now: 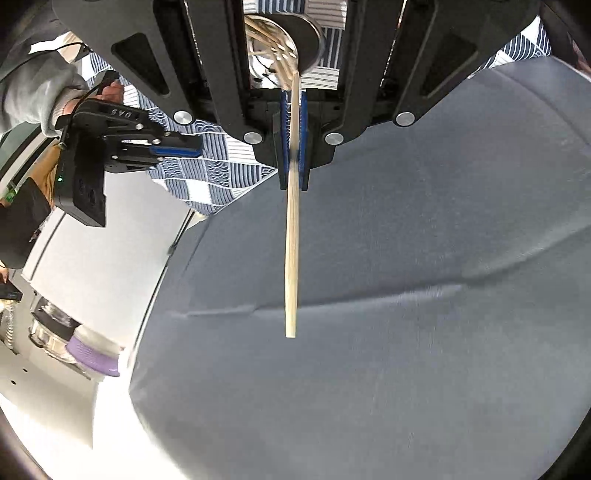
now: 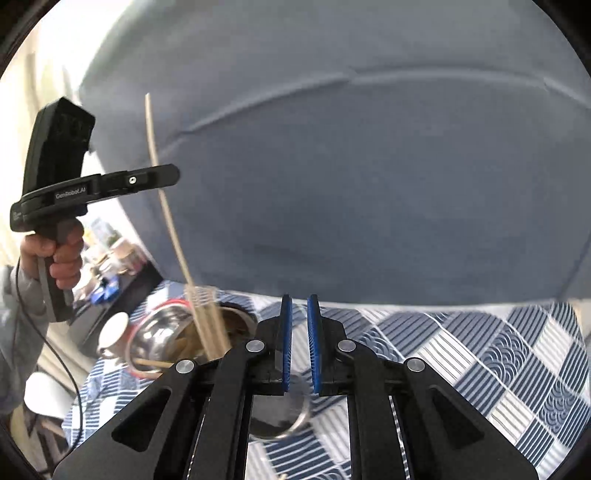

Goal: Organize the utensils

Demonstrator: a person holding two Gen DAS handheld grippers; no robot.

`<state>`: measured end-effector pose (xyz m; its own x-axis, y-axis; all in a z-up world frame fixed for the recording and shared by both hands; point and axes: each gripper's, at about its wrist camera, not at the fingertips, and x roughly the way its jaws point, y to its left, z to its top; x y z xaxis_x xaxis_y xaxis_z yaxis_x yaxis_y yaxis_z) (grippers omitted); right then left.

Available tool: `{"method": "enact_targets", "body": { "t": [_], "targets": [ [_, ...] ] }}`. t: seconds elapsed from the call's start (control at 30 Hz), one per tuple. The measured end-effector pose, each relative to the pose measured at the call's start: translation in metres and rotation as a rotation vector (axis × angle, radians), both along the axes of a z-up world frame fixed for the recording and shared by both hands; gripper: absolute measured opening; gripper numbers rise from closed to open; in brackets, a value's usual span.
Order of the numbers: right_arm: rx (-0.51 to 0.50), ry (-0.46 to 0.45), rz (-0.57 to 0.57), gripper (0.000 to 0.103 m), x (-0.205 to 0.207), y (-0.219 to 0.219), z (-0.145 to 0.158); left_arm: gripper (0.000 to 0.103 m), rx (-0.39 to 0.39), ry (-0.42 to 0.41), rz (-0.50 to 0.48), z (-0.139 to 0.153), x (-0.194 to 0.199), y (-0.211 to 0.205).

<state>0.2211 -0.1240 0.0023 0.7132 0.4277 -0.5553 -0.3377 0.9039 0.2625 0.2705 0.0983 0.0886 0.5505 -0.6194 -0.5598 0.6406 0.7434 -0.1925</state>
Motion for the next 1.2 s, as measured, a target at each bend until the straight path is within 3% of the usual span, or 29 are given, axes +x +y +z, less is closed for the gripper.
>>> {"method": "enact_targets", "body": {
  "t": [0.23,0.63,0.73,0.8,0.83,0.9,0.97,1.2],
  "targets": [
    [-0.043,0.007,0.077,0.008,-0.02,0.035,0.008,0.005,-0.014,-0.015,-0.001,0.008,-0.037,-0.001],
    [-0.105,0.038,0.078,0.011,-0.043,0.039,-0.017,0.006,0.04,0.027,0.066,-0.058,-0.06,-0.026],
    [-0.108,0.041,0.039,0.017,-0.047,0.029,-0.016,0.028,0.053,0.041,0.097,-0.064,-0.063,-0.024],
    [-0.104,0.035,0.011,0.039,-0.051,0.022,-0.013,0.051,0.04,0.046,0.121,-0.063,-0.068,-0.015],
    [-0.1,0.026,-0.005,0.042,-0.053,0.017,-0.011,0.065,0.038,0.043,0.142,-0.062,-0.071,-0.01],
    [-0.096,0.019,-0.023,0.045,-0.057,0.011,-0.009,0.072,0.037,0.029,0.175,-0.059,-0.078,-0.004],
    [-0.1,0.029,-0.039,0.053,-0.06,0.005,-0.01,0.094,0.051,0.039,0.216,-0.058,-0.083,-0.001],
    [-0.128,0.104,-0.067,0.075,-0.073,0.001,-0.03,0.097,0.16,0.062,0.267,-0.076,-0.104,-0.004]
  ]
}}
